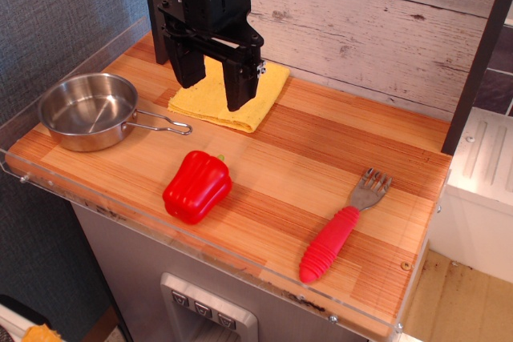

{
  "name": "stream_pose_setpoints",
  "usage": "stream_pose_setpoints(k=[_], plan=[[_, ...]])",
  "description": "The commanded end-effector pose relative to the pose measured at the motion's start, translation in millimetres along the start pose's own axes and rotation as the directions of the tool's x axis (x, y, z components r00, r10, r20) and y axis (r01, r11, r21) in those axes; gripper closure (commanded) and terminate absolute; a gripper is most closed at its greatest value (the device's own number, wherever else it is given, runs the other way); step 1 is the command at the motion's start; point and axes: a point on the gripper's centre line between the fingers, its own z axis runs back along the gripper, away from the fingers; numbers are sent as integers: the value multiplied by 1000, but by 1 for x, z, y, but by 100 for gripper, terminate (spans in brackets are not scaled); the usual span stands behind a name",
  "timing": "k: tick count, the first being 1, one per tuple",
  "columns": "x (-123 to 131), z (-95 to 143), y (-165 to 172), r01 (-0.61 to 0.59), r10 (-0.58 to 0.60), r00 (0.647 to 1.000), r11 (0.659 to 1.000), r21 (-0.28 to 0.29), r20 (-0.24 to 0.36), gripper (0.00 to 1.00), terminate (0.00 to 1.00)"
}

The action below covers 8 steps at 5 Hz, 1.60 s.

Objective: Place the pan on the yellow cloth

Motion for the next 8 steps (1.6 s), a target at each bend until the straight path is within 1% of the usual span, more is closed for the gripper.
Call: stream_pose_setpoints(k=[1,2,3,4,5,6,7,8], plan=[[0,0,0,0,0,1000,1000,0,0,0,0],[-10,0,17,-22,22,1000,1000,5,7,0,0],[-24,1,37,-24,24,1000,999,41,17,0,0],[-35,0,57,-17,14,999,996,82,44,0,0],[-37,-1,71,-8,2,999,992,128,45,0,0],[-42,-5,84,16,-20,999,992,123,32,0,0],[-47,-14,97,75,-78,996,993,91,33,0,0],[-49,-25,102,106,-107,994,991,77,16,0,0]])
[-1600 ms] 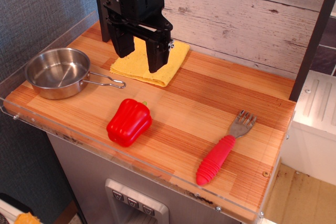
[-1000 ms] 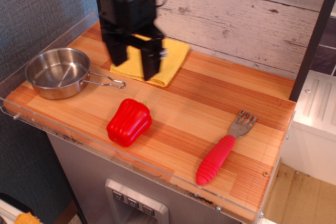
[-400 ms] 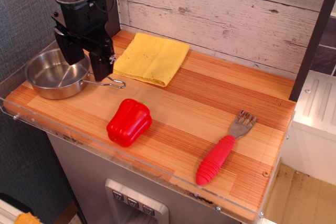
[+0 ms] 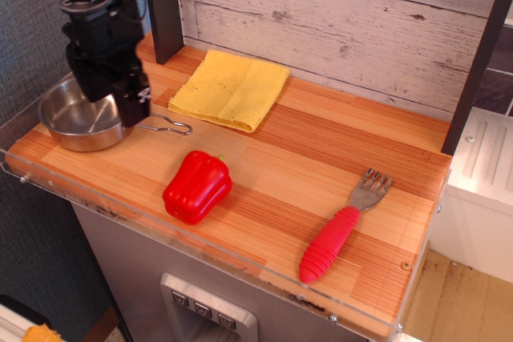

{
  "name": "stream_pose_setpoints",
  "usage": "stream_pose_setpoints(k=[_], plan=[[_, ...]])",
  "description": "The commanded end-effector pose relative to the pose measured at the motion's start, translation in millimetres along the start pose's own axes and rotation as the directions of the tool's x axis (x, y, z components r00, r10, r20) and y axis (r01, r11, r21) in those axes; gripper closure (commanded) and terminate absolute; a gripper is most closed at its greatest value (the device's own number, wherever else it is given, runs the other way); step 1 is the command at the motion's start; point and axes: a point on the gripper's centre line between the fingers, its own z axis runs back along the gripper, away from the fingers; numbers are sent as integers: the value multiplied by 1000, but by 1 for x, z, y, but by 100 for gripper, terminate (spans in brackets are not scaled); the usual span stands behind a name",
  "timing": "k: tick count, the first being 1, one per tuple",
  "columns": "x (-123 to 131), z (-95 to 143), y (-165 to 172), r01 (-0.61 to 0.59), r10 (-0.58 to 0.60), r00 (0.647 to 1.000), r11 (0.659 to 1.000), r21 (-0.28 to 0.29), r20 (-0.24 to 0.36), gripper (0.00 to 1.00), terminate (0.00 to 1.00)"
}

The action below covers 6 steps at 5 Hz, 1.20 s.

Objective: Place the pan on the yellow cloth

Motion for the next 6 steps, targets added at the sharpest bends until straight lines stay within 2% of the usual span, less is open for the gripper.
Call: stream_pose_setpoints(k=[1,2,5,6], plan=[[-1,-2,14,49,-50,998,998,29,29,0,0],[-5,-10,15,35,-36,999,998,43,9,0,0],[-13,-31,21,27,-26,999,999,38,-31,0,0],[-13,-35,18,31,-31,999,999,35,-23,100,0]])
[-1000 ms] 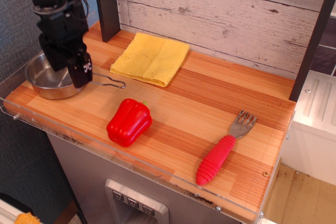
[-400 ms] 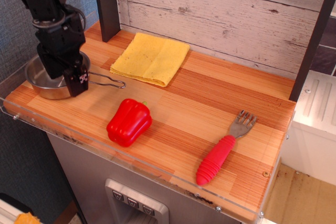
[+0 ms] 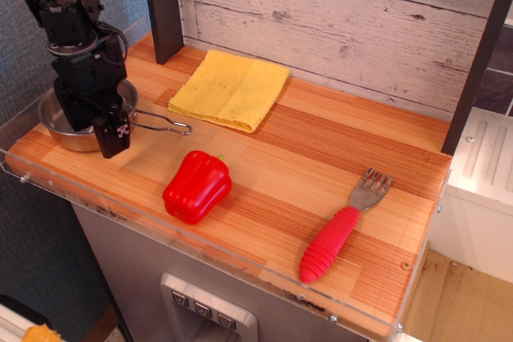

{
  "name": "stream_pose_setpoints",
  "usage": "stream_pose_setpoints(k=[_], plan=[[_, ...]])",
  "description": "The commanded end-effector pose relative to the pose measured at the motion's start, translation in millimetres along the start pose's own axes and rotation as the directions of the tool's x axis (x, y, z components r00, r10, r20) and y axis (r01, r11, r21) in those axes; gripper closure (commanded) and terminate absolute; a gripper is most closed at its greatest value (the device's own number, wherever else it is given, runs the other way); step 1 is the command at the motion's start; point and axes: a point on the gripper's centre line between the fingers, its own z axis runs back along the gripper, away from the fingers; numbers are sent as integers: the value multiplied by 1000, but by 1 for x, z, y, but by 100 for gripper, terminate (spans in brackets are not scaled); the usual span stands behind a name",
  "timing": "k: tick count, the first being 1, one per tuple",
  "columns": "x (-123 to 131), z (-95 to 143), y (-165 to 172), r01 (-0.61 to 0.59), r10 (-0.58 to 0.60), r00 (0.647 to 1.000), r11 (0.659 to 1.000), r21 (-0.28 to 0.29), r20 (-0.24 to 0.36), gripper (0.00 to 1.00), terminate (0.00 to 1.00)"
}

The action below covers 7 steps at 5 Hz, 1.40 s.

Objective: Place the pan on the yellow cloth

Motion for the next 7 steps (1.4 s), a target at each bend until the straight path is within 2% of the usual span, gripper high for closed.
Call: stream_pose_setpoints(k=[1,3,4,5,6,7], plan=[[2,4,2,5,-5,1000,1000,18,25,100,0],[4,3,-1,29,-29,999,1000,1,31,100,0],[5,17,-5,191,-189,971,982,4,147,100,0],[5,44,-13,355,-346,890,935,23,297,100,0],[5,71,-16,419,-398,834,908,32,382,100,0],[15,93,-22,491,-472,788,869,61,395,100,0]])
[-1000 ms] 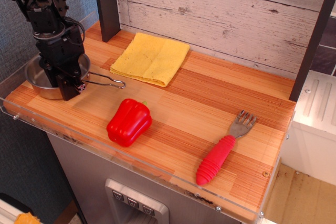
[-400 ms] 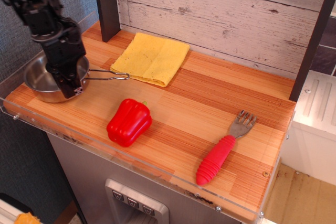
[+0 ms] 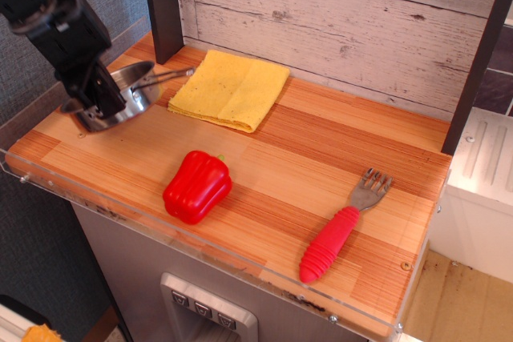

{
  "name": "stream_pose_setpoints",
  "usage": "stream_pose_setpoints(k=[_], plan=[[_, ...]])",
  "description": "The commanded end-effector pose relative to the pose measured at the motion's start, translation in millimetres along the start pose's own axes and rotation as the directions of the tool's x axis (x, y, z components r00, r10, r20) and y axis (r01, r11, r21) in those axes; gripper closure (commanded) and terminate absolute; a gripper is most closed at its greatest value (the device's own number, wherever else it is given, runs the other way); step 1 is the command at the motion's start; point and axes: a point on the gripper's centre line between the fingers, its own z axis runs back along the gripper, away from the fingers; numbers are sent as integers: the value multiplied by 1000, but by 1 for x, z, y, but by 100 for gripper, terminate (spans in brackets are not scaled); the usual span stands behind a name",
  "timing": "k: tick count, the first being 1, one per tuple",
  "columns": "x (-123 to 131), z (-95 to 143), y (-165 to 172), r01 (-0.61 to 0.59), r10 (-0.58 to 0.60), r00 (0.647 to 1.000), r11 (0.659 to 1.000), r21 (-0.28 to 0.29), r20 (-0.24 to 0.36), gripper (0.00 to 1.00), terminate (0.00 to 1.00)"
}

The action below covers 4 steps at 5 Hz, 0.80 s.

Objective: Place the pan on the yellow cloth

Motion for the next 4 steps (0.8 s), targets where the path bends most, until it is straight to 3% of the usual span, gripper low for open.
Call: stream_pose_setpoints(k=[1,2,4], plan=[[49,22,7,144,-140,989,986,81,-52,100,0],[78,11,8,91,-68,982,988,123,-179,100,0],[116,-1,13,-8,54,976,977,214,-209,100,0]])
